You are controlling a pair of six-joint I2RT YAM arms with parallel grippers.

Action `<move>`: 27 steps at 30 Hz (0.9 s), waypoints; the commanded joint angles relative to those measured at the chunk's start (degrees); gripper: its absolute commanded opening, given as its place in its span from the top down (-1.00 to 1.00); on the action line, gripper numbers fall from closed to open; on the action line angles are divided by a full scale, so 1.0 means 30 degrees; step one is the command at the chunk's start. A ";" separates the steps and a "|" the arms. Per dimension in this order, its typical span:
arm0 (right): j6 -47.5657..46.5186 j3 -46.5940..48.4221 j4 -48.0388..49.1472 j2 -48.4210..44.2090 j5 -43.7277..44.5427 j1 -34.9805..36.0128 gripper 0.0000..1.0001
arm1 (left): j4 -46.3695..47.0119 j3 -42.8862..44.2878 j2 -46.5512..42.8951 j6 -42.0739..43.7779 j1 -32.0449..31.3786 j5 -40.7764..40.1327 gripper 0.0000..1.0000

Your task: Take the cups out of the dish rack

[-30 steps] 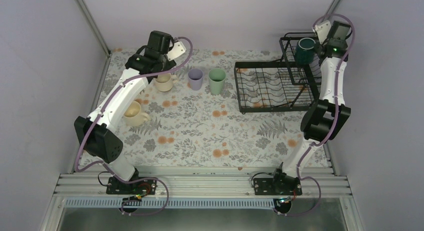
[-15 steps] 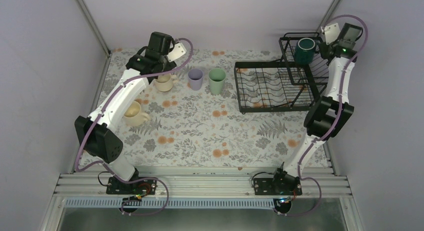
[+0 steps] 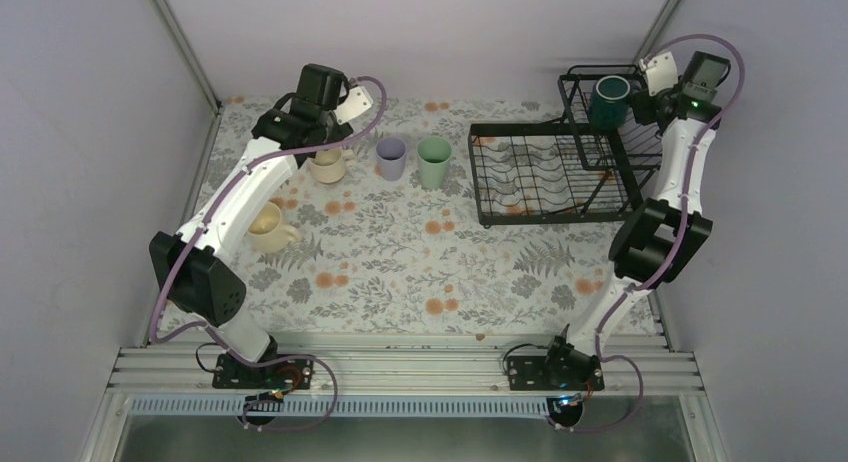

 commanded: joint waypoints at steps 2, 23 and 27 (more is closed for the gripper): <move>-0.0115 -0.0554 0.0158 -0.0246 -0.1412 -0.0231 -0.29 | 0.0002 0.0032 0.0133 -0.0299 0.0080 0.0044 -0.33; 0.0152 0.0005 0.2399 0.1951 -0.4326 -0.1006 0.47 | -0.0405 -0.0002 0.0392 -0.0563 0.0387 0.0497 -0.29; 0.0249 -0.0519 0.2591 0.1582 -0.4869 -0.1035 0.66 | -0.0386 -0.0024 0.0374 -0.0590 0.0388 0.0624 -0.28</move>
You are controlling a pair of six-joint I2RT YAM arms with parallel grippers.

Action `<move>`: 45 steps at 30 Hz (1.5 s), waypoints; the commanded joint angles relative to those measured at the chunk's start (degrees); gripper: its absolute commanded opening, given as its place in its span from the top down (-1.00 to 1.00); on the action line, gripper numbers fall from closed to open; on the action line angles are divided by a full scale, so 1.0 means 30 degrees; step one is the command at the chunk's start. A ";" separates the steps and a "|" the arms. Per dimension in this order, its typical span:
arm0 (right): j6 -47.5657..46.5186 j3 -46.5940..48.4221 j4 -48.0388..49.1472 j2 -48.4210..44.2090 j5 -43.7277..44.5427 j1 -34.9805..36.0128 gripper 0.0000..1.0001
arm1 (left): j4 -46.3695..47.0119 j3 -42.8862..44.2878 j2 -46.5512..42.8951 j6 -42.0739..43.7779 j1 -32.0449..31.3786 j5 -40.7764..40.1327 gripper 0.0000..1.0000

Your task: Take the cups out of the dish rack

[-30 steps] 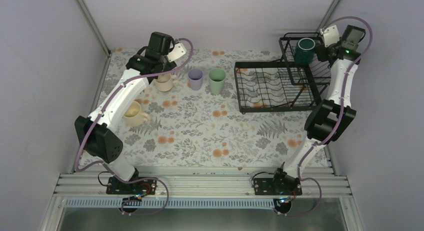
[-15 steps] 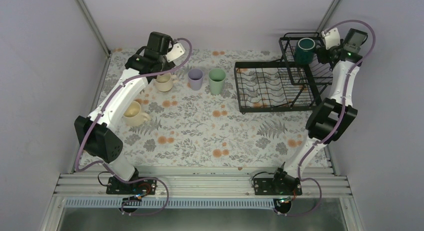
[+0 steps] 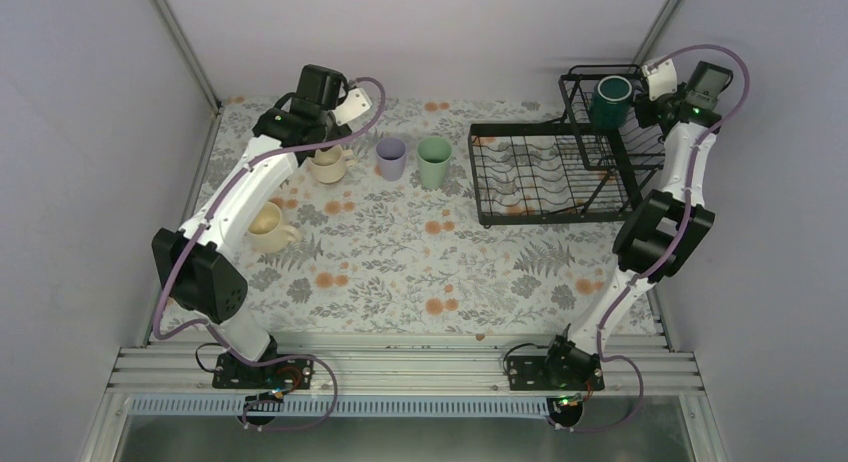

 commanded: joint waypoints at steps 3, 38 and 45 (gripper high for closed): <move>0.0269 -0.0638 0.0698 -0.0490 -0.1339 -0.0132 0.78 | -0.0121 -0.0113 0.0091 -0.0491 0.0104 0.0386 -0.28; 0.5557 0.5661 -0.5924 -0.4372 -0.5171 0.3050 0.94 | 0.8190 -0.2755 -0.2201 -0.1010 -0.2457 0.0887 -0.31; 0.8291 0.6802 -0.6188 -0.4003 -0.6533 0.5815 0.95 | 1.2567 -0.2517 -0.1487 0.0235 -0.4263 0.0477 -0.41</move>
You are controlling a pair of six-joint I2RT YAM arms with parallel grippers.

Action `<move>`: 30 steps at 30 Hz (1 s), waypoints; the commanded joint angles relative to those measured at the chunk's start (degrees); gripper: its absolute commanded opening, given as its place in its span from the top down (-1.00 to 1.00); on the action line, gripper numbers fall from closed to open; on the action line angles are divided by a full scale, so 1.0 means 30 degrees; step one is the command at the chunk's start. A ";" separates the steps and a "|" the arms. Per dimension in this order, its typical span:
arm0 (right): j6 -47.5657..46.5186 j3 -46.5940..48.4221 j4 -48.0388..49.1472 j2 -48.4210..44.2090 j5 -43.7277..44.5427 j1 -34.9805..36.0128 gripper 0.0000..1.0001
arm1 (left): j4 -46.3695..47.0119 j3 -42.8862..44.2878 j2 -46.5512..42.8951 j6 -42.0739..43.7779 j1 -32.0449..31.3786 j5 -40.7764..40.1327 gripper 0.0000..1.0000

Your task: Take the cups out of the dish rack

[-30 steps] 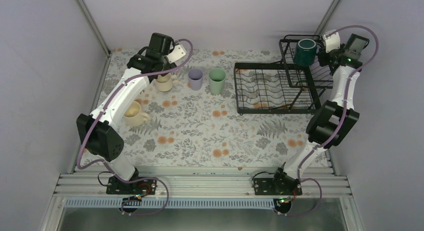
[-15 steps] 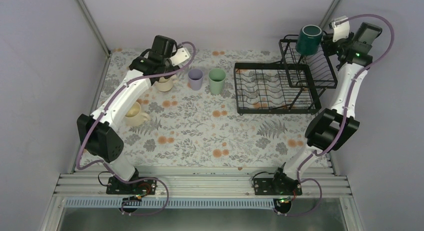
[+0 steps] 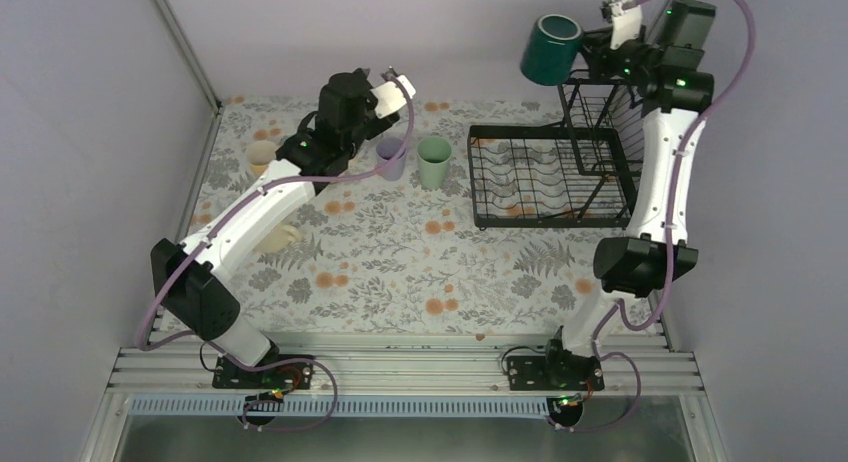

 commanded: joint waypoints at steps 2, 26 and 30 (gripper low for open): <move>0.3554 0.1502 -0.0084 0.0630 -0.2176 0.1670 0.95 | 0.4324 -0.0122 -0.0111 0.0868 -0.1006 0.0787 -0.46; 1.5761 -0.0568 0.9790 0.5071 -1.0595 0.5438 0.95 | 1.2718 -0.3278 -0.0907 0.1520 -0.1770 0.5475 -0.62; 1.6699 -0.1092 1.0433 0.4760 -1.0952 0.5498 0.94 | 1.3891 -0.3922 -0.0312 0.2520 -0.2424 0.5253 -0.60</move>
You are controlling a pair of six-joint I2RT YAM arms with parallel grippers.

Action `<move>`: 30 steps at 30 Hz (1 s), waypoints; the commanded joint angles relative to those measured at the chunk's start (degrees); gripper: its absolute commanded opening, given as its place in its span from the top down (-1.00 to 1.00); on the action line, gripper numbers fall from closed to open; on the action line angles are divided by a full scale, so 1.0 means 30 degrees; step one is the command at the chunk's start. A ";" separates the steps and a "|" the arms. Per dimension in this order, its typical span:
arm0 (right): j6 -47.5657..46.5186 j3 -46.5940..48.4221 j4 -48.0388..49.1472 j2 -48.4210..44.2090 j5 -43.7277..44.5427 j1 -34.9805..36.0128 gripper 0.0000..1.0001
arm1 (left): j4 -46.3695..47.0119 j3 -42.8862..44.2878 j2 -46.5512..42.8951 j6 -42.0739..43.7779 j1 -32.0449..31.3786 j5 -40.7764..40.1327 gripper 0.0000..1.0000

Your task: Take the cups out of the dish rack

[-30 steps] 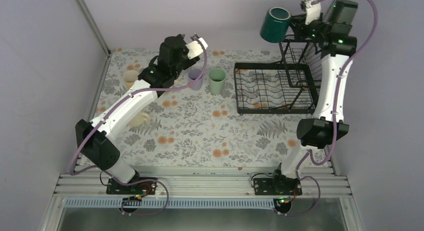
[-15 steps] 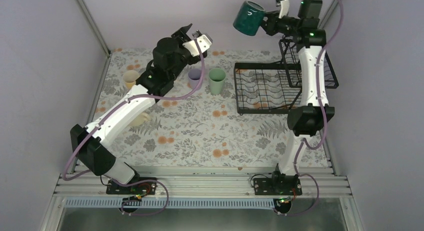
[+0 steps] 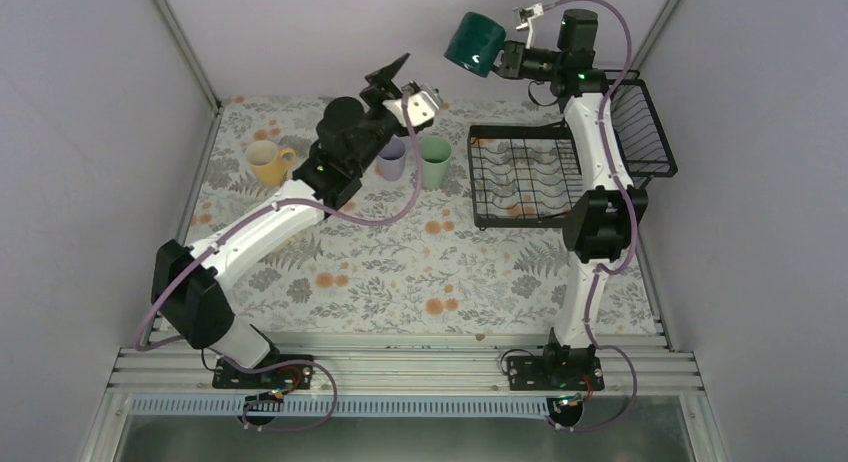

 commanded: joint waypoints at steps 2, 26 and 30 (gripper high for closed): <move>0.2568 -0.0122 0.2846 -0.0832 -0.1947 0.0112 0.95 | 0.2709 -0.0418 0.0978 0.1169 -0.0768 0.0183 -0.57; 0.2469 -0.1388 0.3080 -0.1056 -0.3148 0.0759 0.95 | 1.4292 0.2448 0.7031 0.6976 -0.2402 -0.5539 -0.11; 0.2490 -0.1617 0.3153 -0.1168 -0.3531 0.0910 0.95 | 1.4587 0.3472 0.7757 0.7401 -0.2324 -0.5556 -0.11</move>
